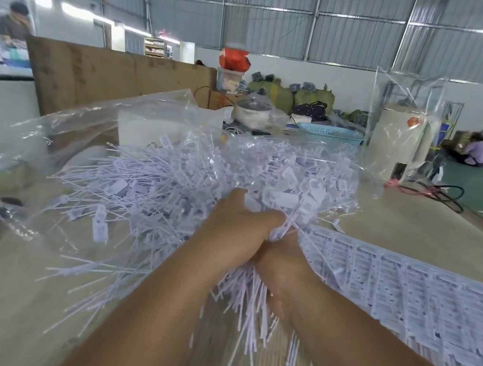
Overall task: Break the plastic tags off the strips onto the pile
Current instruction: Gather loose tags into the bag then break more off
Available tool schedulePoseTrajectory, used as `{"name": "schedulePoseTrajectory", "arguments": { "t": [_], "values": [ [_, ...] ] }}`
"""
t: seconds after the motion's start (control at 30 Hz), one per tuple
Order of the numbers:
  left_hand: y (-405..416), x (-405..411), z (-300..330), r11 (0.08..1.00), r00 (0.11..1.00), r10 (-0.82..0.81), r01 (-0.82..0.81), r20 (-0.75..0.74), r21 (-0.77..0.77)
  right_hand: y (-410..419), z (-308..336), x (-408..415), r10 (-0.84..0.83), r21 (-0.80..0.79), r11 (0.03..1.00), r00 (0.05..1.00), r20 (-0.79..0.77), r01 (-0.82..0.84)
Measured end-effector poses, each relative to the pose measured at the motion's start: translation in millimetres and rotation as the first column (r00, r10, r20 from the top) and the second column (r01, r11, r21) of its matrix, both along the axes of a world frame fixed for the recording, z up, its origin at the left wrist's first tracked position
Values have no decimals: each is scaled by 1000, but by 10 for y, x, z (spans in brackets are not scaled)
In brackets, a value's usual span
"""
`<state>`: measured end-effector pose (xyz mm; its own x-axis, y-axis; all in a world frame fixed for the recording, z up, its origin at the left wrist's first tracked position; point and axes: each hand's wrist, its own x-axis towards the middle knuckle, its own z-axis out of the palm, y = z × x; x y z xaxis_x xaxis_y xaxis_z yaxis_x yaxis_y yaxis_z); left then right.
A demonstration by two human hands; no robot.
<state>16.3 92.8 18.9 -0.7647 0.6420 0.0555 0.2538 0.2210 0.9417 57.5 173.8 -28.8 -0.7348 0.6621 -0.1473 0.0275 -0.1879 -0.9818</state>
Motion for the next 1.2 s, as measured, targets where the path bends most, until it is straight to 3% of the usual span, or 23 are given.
{"name": "schedulePoseTrajectory", "arguments": {
  "t": [0.1,0.2,0.33,0.4,0.47,0.53,0.6,0.73,0.87,1.03,1.2],
  "values": [
    [-66,69,60,999,999,-50,50,-17,5,-16,-16,-40,-126,-16,992,992,-6,126],
    [-270,92,130,997,969,-46,28,-244,-77,2,-1,-54,-162,-23,987,986,-39,161],
    [-783,-168,197,973,824,212,-226,-526,38,15,101,14,-174,219,961,985,-3,170],
    [-1051,-428,160,898,706,299,-435,-642,-61,7,180,41,-169,193,967,986,-13,168],
    [-1244,-670,30,756,662,186,-568,-726,-325,-20,265,74,-156,207,965,987,-29,159],
    [-1317,-787,-155,648,718,34,-545,-696,-531,-68,336,76,-108,234,965,993,-49,117],
    [-1310,-782,-321,686,808,-32,-410,-588,-601,-155,387,55,-68,262,962,997,-43,77],
    [-1199,-721,-498,770,844,-43,-314,-535,-556,-342,424,-27,-34,356,934,999,22,24],
    [-1103,-656,-501,857,885,-79,-174,-458,-484,-492,410,-117,90,405,911,996,-25,-72],
    [-1092,-575,-464,907,863,-150,-73,-482,-414,-638,271,-256,164,590,780,977,134,-212],
    [-1134,-586,-500,917,887,-169,-18,-429,-399,-690,186,-295,62,757,590,950,305,-282]
  ]
}}
